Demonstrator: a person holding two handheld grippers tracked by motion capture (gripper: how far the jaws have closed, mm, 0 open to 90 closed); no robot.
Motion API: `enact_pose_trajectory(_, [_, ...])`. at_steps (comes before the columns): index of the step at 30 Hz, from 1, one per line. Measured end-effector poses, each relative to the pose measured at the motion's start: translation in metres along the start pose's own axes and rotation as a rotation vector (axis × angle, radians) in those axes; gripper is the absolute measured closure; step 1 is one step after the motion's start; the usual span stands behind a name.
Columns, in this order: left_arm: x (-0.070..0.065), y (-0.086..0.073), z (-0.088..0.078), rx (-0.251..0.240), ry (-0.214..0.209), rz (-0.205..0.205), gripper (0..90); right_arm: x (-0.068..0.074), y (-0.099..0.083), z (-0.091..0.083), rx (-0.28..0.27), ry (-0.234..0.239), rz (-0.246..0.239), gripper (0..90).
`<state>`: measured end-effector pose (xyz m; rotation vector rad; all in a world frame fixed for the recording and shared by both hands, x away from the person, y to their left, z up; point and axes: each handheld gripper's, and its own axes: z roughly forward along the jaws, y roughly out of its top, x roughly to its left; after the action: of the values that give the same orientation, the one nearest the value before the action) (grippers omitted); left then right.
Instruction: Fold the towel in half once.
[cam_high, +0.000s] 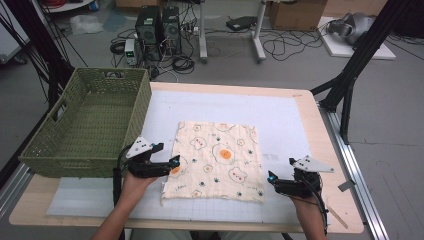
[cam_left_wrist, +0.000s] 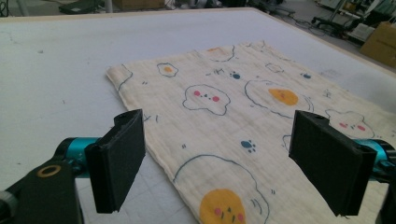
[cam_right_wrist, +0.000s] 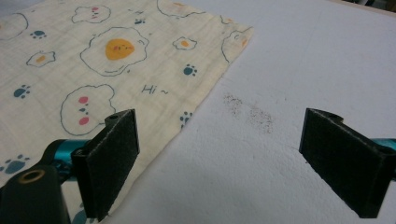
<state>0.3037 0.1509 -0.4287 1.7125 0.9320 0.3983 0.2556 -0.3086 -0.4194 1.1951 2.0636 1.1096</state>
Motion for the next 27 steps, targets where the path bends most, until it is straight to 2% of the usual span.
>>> enact_pose_trajectory(6, [0.002,0.006,0.008,0.012,0.003,0.007,19.3,-0.002,-0.002,0.000,0.000,0.001,0.001,11.4])
enact_pose_trajectory(9, [0.004,0.013,0.013,0.018,0.018,0.013,22.7,-0.003,-0.002,-0.001,0.000,0.008,0.007,11.4])
enact_pose_trajectory(18, [0.018,0.039,0.024,0.028,0.057,0.004,21.8,-0.005,-0.003,0.000,0.004,0.015,0.010,11.4])
enact_pose_trajectory(23, [0.028,0.051,0.036,0.058,0.090,-0.003,23.4,-0.006,-0.003,0.001,0.004,0.016,0.013,11.4])
enact_pose_trajectory(26, [0.031,0.054,0.044,0.061,0.084,-0.003,25.7,-0.006,-0.003,0.000,-0.003,0.018,0.013,11.4])
enact_pose_trajectory(27, [0.032,0.055,0.048,0.076,0.089,-0.003,26.5,-0.006,-0.003,0.000,-0.004,0.020,0.018,11.4])
